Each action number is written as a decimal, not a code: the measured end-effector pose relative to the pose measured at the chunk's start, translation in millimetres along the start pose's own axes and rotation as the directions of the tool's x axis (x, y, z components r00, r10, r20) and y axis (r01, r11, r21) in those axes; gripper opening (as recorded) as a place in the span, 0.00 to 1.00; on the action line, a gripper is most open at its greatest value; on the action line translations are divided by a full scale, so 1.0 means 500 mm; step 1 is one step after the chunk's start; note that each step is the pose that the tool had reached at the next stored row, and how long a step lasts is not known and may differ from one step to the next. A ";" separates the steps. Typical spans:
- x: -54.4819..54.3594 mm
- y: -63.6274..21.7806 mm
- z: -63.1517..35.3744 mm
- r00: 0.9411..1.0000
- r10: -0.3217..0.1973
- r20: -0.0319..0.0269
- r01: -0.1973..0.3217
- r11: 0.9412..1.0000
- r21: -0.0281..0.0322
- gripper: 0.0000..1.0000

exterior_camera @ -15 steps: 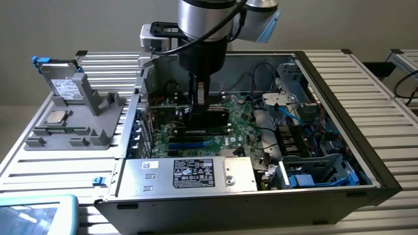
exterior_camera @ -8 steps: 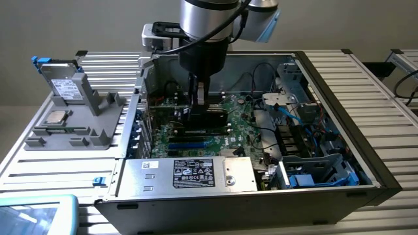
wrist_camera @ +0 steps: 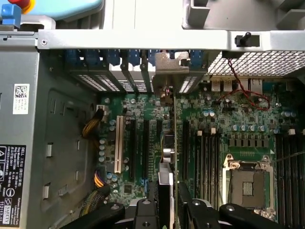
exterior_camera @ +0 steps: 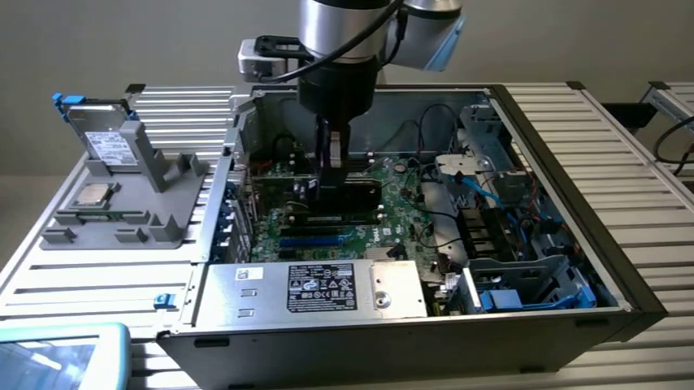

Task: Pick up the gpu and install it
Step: 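Insert the gpu into the slot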

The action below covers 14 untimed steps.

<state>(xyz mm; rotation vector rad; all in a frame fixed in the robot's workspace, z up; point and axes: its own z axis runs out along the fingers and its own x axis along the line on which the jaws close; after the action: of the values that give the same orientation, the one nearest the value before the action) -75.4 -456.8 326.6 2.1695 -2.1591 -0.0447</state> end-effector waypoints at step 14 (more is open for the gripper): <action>-0.009 0.030 0.037 1.000 0.001 -0.010 -0.001 1.000 0.022 0.27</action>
<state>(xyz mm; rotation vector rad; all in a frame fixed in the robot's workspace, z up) -92.0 -453.2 309.2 2.1755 -2.1659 -0.0098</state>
